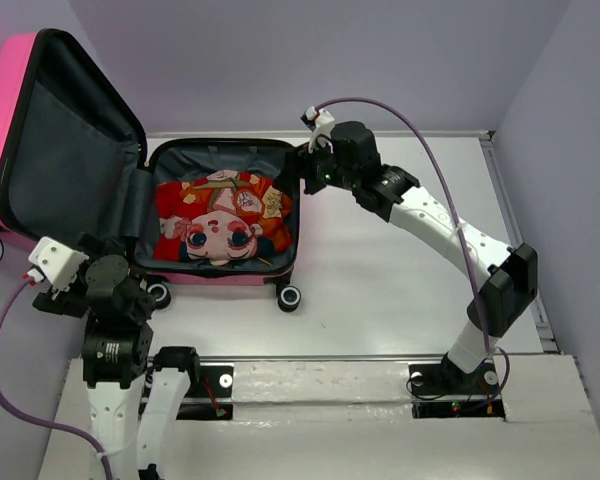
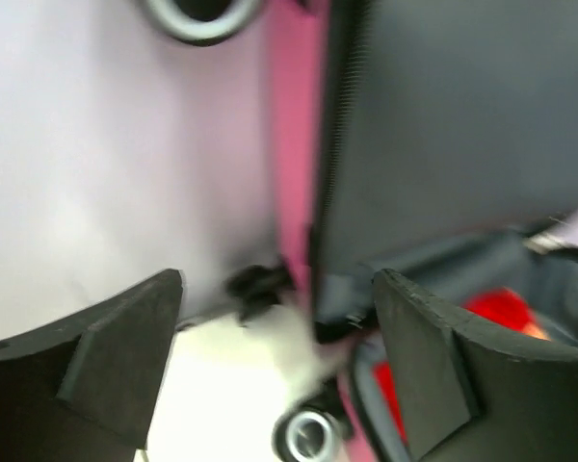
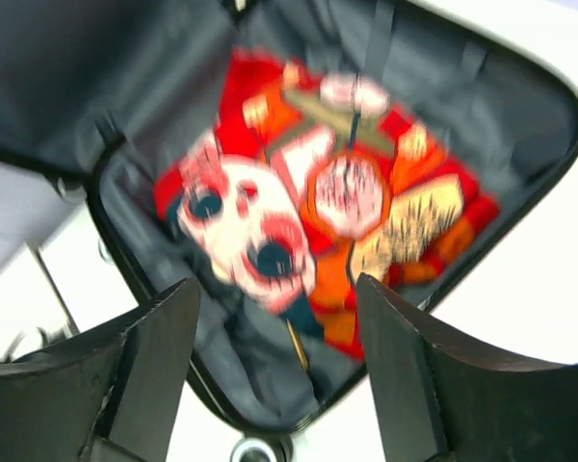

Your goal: Pack the luggage

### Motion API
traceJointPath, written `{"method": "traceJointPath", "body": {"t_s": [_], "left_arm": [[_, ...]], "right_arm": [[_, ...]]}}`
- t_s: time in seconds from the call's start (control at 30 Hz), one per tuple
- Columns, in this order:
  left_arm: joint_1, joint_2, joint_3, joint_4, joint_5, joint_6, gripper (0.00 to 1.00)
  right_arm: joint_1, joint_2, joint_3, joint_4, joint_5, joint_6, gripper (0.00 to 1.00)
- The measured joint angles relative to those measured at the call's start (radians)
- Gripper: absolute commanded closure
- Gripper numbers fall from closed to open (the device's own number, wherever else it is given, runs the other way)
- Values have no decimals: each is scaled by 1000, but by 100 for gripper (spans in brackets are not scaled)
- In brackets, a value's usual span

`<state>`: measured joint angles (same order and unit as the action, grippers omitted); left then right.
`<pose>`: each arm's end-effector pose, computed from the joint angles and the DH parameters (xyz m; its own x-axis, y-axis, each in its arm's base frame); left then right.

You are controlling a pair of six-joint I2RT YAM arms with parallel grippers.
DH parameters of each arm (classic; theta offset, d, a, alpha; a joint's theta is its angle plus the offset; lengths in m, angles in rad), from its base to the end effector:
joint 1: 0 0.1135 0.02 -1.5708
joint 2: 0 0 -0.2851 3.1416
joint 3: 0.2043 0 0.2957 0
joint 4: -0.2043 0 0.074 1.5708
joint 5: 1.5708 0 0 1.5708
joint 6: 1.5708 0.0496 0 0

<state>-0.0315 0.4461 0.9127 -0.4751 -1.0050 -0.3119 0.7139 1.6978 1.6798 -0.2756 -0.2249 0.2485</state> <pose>0.0963 0.0389 0.4195 0.2456 -0.1723 -0.9539 -0.7895 0.5354 -0.3000 0.3433 0.3121 0.4157 -0.4087 -0.0368 -0.9119 -0.7213 0.6253 0.2980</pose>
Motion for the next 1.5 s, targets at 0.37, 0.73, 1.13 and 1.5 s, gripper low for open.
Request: {"method": "traceJointPath", "body": {"t_s": [0.37,0.73,1.13,1.5], "left_arm": [[93,236,-146,597,-263,526,18],[181,492,-57,679,-234,563,57],[136,471,-19,671,-218,498,94],[-587,325,-104,700,-448,663,94]], "right_arm": [[0,44,-115,-2,-69,-42,16],[0,184,-117,6,-9,-71,17],[-8,317,-47,-29,154,-21,76],[-41,325,-53,2,227,66,93]]}}
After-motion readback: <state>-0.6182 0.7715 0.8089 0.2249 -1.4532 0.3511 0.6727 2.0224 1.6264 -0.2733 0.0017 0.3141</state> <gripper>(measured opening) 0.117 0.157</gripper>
